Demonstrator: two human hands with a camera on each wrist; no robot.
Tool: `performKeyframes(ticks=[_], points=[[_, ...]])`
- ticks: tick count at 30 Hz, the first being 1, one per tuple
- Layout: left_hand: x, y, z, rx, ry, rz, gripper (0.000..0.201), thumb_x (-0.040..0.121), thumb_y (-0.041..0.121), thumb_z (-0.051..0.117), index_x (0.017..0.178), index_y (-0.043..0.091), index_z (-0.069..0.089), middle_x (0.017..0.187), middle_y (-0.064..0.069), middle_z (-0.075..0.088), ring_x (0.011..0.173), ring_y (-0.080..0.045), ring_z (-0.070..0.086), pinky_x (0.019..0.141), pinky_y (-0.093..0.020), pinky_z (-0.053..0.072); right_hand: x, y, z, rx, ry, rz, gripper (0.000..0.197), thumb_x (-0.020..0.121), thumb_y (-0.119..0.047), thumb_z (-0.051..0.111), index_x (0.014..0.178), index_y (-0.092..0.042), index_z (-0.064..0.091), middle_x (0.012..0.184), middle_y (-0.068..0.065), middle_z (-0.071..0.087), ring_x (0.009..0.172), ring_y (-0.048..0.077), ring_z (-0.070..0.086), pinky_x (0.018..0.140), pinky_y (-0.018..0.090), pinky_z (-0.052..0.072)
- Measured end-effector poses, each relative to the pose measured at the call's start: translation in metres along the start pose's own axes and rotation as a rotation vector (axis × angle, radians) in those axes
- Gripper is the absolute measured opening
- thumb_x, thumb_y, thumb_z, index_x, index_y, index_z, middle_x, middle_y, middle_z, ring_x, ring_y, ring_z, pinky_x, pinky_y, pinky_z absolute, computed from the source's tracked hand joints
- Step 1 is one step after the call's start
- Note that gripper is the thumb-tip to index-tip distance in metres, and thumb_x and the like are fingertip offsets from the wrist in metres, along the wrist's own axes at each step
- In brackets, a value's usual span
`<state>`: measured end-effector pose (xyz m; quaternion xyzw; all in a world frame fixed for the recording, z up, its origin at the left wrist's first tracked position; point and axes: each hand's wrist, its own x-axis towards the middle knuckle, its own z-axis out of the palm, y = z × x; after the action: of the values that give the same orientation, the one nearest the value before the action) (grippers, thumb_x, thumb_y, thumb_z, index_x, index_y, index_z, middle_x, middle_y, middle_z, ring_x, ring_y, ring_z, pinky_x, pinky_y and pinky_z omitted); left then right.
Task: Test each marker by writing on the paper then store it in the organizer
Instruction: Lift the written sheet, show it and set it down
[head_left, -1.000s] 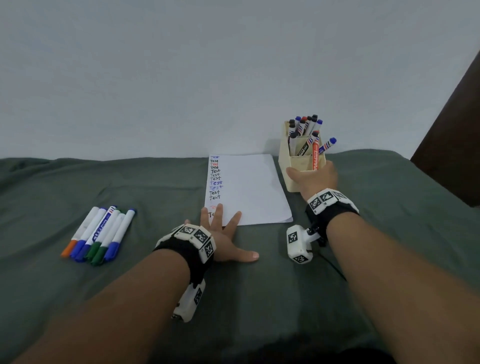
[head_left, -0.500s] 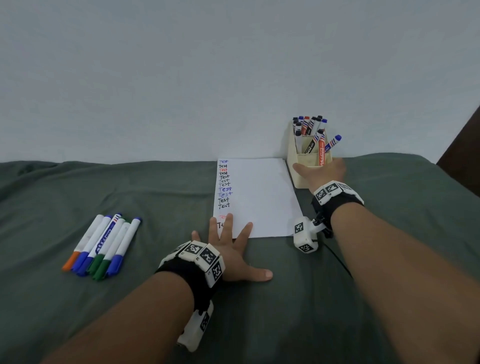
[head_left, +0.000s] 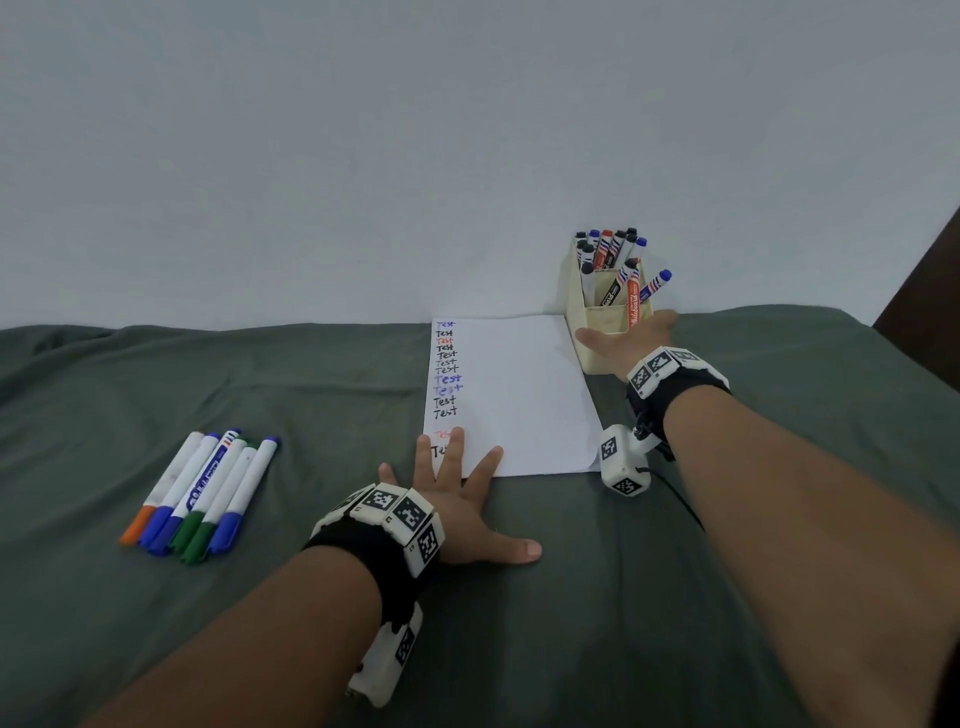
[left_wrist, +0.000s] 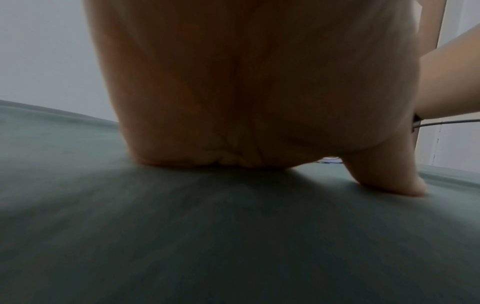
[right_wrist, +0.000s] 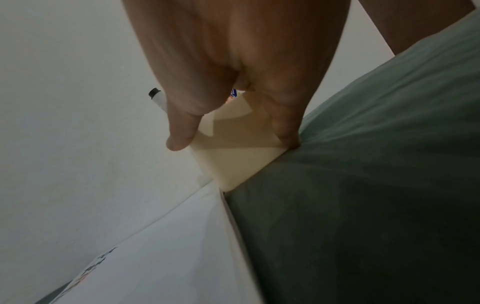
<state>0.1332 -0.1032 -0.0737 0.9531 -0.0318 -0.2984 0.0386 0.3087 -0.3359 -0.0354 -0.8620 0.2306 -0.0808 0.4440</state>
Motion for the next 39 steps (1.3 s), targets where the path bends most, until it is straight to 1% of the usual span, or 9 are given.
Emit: performKeyframes(ticks=[7,10,12,15,20,24,28,35,39], points=[[-0.002,0.001,-0.001,0.005,0.0,-0.001,0.13,0.036,0.107,0.034,0.136,0.057,-0.032,0.145,0.011,-0.05,0.136,-0.028,-0.045,0.103,-0.069,-0.021,0.0,0.007,0.002,0.017,-0.021,0.017,0.105,0.065,-0.048,0.091,0.136,-0.008,0.025,0.112,0.006,0.045,0.1,0.027,0.054,0.079,0.038,0.047],[-0.003,0.001,-0.002,0.004,-0.001,-0.002,0.129,0.039,0.106,0.036,0.138,0.056,-0.03,0.147,0.01,-0.049,0.137,-0.028,-0.044,0.104,-0.069,-0.02,-0.013,0.012,0.001,-0.015,-0.07,0.026,0.125,0.069,-0.042,0.091,0.153,-0.008,0.005,0.142,0.013,0.039,0.131,0.033,0.048,0.105,0.047,0.045],[-0.003,0.001,-0.003,0.005,0.001,-0.002,0.129,0.039,0.106,0.036,0.139,0.056,-0.029,0.148,0.009,-0.048,0.137,-0.028,-0.043,0.104,-0.07,-0.02,-0.028,0.017,-0.002,-0.027,-0.091,-0.002,0.129,0.07,-0.036,0.091,0.156,-0.006,0.0,0.154,0.014,0.032,0.139,0.033,0.042,0.114,0.048,0.039],[-0.003,0.002,-0.003,0.011,0.006,-0.004,0.13,0.038,0.106,0.036,0.139,0.056,-0.028,0.149,0.009,-0.046,0.138,-0.029,-0.042,0.105,-0.071,-0.018,-0.059,0.024,-0.013,-0.097,-0.166,-0.084,0.123,0.073,-0.035,0.09,0.156,-0.003,0.004,0.158,0.017,0.026,0.145,0.034,0.032,0.118,0.049,0.033],[-0.003,0.001,-0.003,0.018,0.035,-0.006,0.132,0.034,0.107,0.033,0.14,0.056,-0.027,0.152,0.008,-0.043,0.141,-0.03,-0.037,0.106,-0.072,-0.014,-0.121,0.02,-0.026,-0.479,-0.368,-0.296,0.112,0.087,-0.055,0.071,0.162,-0.013,-0.001,0.169,0.014,-0.004,0.156,0.035,-0.001,0.124,0.052,0.016],[-0.007,-0.001,-0.003,-0.017,0.098,0.016,0.135,0.036,0.106,0.038,0.142,0.053,-0.027,0.154,0.008,-0.04,0.142,-0.029,-0.036,0.108,-0.071,-0.011,-0.161,0.023,-0.014,-0.752,-0.509,-0.597,0.097,0.092,-0.065,0.056,0.162,-0.02,0.007,0.17,0.007,-0.001,0.155,0.035,-0.007,0.122,0.055,0.013],[-0.014,-0.014,-0.005,-0.106,0.297,0.055,0.143,0.033,0.102,0.047,0.142,0.049,-0.03,0.152,0.011,-0.041,0.141,-0.026,-0.038,0.109,-0.071,-0.009,-0.182,0.033,0.0,-0.843,-0.56,-0.631,0.093,0.092,-0.069,0.05,0.162,-0.023,0.008,0.171,0.007,-0.005,0.155,0.034,-0.011,0.123,0.054,0.008],[-0.039,-0.101,-0.015,-0.059,0.513,-0.197,0.115,0.06,0.095,0.044,0.152,0.044,-0.002,0.164,0.003,-0.012,0.15,-0.031,-0.013,0.113,-0.066,0.007,-0.186,0.041,0.004,-0.939,-0.582,-0.563,0.093,0.089,-0.08,0.04,0.16,-0.025,0.015,0.169,0.007,0.004,0.154,0.035,0.005,0.123,0.056,0.015],[-0.052,-0.161,-0.024,-0.071,0.549,-0.383,0.118,0.066,0.089,0.05,0.155,0.033,-0.003,0.164,-0.01,0.002,0.15,-0.035,0.001,0.118,-0.057,0.014,-0.188,0.041,0.007,-0.941,-0.54,-0.566,0.092,0.087,-0.081,0.042,0.158,-0.025,0.022,0.167,0.007,0.013,0.152,0.035,0.015,0.121,0.055,0.019]])
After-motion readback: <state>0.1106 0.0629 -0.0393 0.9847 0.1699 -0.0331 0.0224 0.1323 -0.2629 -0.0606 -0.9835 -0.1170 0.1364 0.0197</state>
